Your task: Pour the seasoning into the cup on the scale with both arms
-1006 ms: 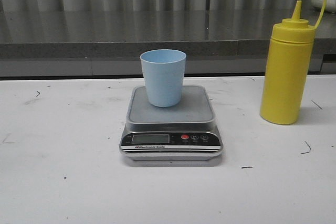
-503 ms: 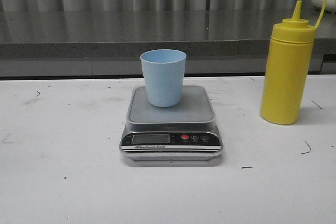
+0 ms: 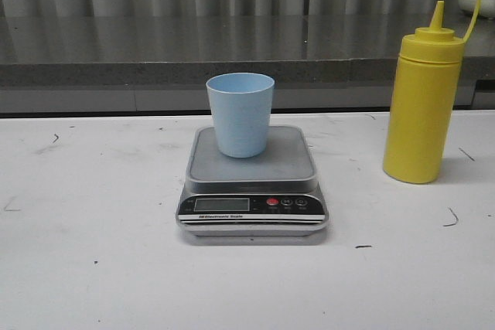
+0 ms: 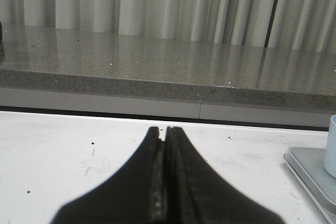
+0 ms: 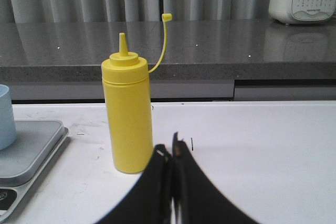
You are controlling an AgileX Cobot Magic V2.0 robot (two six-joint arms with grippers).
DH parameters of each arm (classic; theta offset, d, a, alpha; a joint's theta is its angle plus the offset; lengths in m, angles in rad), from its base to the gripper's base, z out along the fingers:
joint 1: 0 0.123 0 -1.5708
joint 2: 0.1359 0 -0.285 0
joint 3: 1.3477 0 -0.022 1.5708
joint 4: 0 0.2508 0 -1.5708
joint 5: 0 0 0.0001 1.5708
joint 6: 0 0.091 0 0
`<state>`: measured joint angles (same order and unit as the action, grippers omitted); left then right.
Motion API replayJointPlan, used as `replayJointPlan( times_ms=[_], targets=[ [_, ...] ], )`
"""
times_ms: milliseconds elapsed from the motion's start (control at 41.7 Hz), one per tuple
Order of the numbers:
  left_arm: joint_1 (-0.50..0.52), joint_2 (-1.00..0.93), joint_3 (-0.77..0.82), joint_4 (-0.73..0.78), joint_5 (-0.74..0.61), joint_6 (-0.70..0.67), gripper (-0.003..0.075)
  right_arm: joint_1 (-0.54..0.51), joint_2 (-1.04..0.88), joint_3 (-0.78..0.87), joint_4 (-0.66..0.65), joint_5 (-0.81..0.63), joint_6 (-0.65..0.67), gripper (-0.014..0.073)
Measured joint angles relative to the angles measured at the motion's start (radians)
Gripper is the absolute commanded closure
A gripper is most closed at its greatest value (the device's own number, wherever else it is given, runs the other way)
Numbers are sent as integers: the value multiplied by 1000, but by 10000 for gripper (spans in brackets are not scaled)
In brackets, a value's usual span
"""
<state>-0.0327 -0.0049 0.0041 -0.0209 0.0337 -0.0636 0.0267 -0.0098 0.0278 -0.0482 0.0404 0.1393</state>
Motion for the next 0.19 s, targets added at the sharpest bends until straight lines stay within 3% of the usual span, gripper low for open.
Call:
replayJointPlan(
  times_ms=[192],
  targets=[
    [0,0,0,0,0,0,740,0,0,0,0,0,0,714]
  ],
)
